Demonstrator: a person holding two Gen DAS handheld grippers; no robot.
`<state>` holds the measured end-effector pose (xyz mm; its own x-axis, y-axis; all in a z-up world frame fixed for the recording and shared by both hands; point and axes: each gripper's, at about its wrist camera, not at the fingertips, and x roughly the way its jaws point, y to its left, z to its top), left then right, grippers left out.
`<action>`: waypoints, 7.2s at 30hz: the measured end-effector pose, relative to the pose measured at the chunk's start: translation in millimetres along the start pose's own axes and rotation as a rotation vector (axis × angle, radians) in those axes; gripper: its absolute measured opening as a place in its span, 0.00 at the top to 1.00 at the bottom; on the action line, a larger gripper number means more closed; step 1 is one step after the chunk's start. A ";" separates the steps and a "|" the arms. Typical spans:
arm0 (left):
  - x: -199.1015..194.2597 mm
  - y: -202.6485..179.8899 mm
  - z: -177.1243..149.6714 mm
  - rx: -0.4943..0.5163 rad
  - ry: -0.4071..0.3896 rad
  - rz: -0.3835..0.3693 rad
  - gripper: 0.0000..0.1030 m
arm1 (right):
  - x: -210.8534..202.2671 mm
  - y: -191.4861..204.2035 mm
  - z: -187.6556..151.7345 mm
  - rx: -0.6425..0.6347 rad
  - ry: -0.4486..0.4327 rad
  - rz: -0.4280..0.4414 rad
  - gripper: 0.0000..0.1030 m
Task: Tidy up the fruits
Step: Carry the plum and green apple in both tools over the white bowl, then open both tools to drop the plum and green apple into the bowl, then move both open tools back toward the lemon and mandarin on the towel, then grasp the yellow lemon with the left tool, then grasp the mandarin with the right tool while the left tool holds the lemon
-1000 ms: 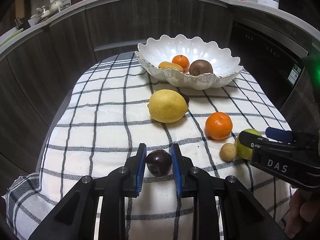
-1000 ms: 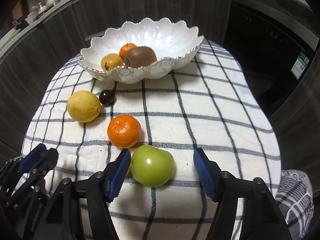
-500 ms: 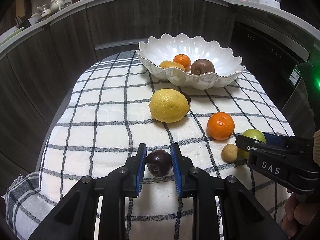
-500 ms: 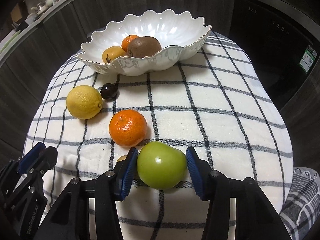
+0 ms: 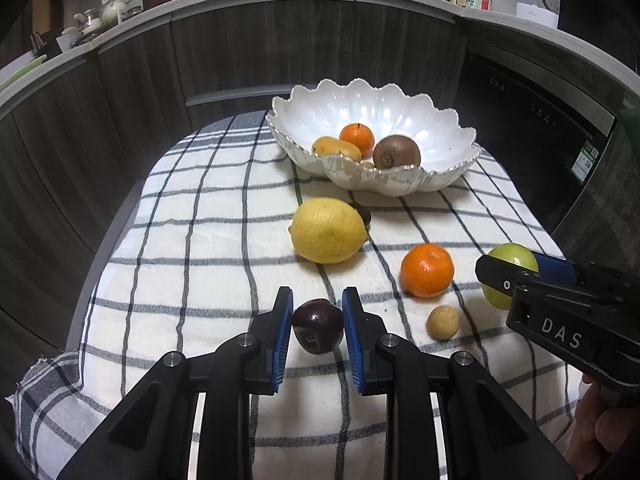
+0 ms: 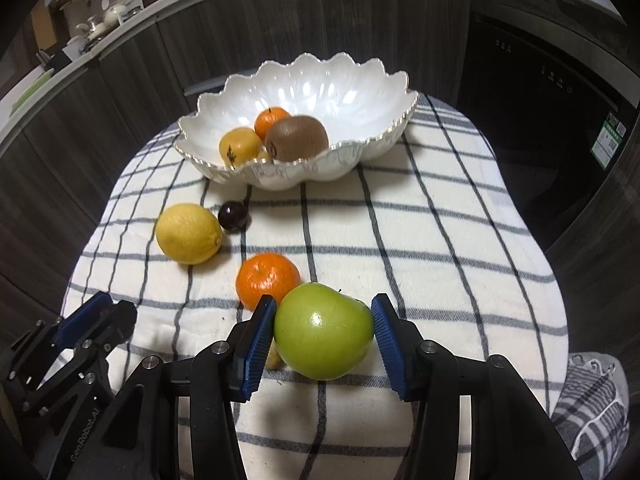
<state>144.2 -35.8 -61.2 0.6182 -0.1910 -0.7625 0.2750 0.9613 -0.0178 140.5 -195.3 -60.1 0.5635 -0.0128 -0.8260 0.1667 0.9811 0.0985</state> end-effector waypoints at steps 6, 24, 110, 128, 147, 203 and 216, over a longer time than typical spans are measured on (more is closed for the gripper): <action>-3.1 -1.5 18.7 0.001 -0.031 -0.002 0.75 | -10.7 2.7 15.4 -0.013 -0.041 0.006 0.52; 8.3 -8.0 101.5 0.010 -0.116 -0.010 0.75 | -31.6 3.2 87.3 -0.066 -0.187 -0.010 0.52; 9.6 18.6 158.6 0.016 -0.175 0.130 0.06 | -34.4 4.4 148.0 -0.051 -0.238 -0.156 0.20; 10.4 8.7 108.2 0.026 -0.122 0.109 0.06 | -35.2 -3.5 98.3 -0.028 -0.192 -0.154 0.20; 48.8 -9.0 70.8 0.085 -0.042 0.076 0.06 | -7.5 -13.5 59.4 -0.006 -0.117 -0.148 0.20; 68.1 21.2 43.7 0.025 0.040 0.038 0.34 | 28.7 1.2 46.4 -0.018 -0.047 -0.124 0.20; 53.0 60.3 22.8 -0.028 0.043 0.099 0.34 | 35.9 44.3 32.2 -0.096 -0.005 -0.076 0.20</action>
<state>210.3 7.5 -88.0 0.6089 -0.0863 -0.7886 0.1932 0.9803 0.0419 194.2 -158.5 -67.6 0.5560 -0.0882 -0.8265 0.1305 0.9913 -0.0180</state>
